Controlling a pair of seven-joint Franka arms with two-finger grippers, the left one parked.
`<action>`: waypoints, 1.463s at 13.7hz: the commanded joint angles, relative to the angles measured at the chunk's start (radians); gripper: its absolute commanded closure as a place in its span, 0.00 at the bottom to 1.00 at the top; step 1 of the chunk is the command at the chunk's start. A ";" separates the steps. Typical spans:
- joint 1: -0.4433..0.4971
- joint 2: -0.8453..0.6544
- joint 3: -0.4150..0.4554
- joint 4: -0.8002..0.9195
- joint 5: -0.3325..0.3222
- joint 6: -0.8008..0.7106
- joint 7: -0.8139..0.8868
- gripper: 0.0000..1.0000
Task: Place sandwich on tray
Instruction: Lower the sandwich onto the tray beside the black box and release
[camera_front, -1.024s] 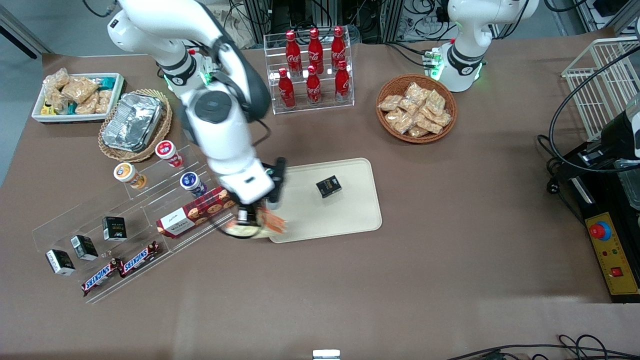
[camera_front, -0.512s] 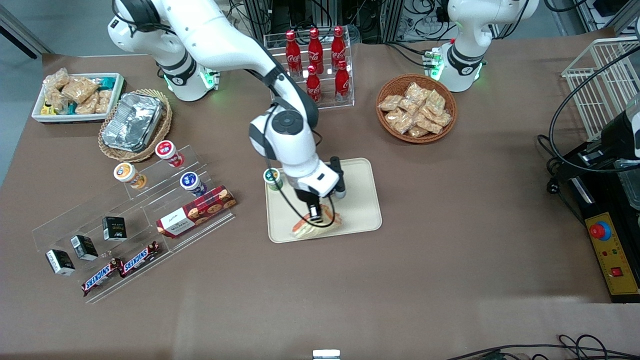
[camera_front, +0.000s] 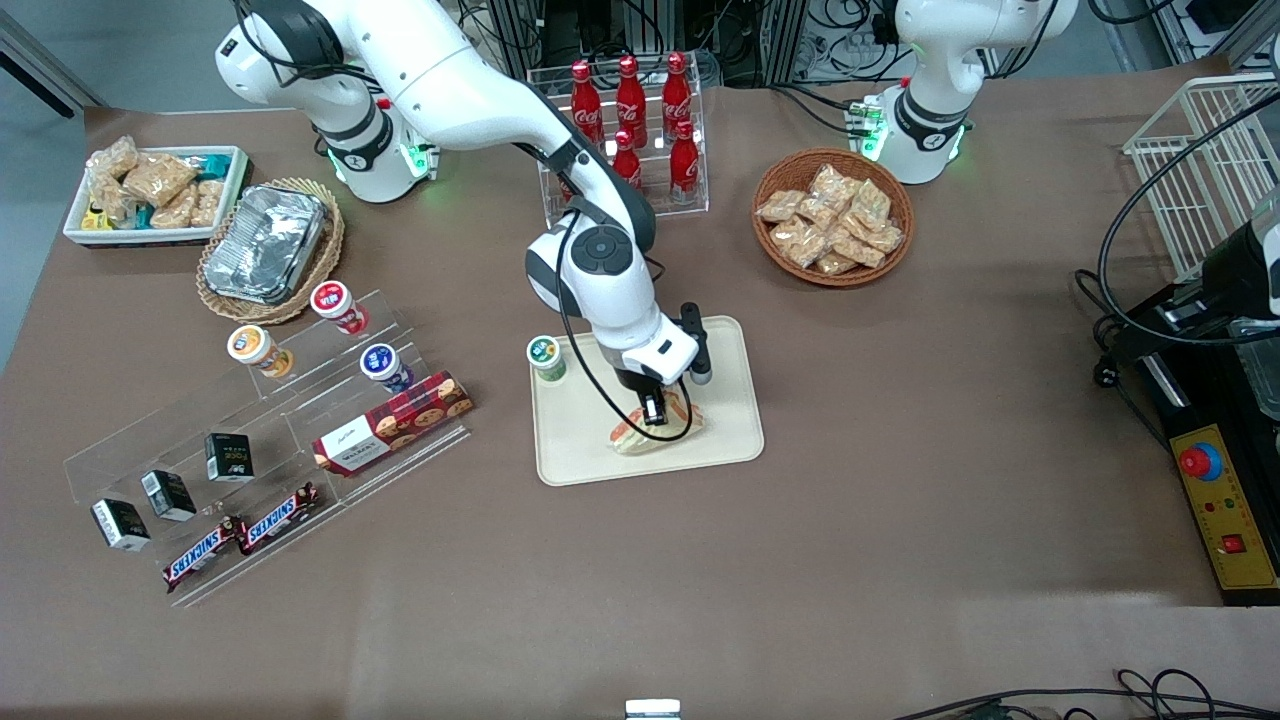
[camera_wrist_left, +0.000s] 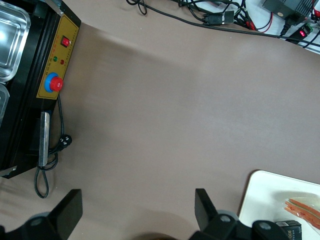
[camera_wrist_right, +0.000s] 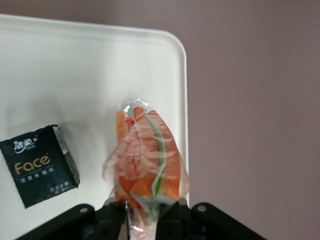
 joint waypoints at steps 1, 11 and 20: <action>-0.007 0.040 0.005 0.024 0.017 0.000 0.042 1.00; -0.022 0.072 -0.004 0.036 0.006 0.014 0.039 0.00; -0.128 -0.107 -0.004 0.015 0.018 -0.140 0.156 0.00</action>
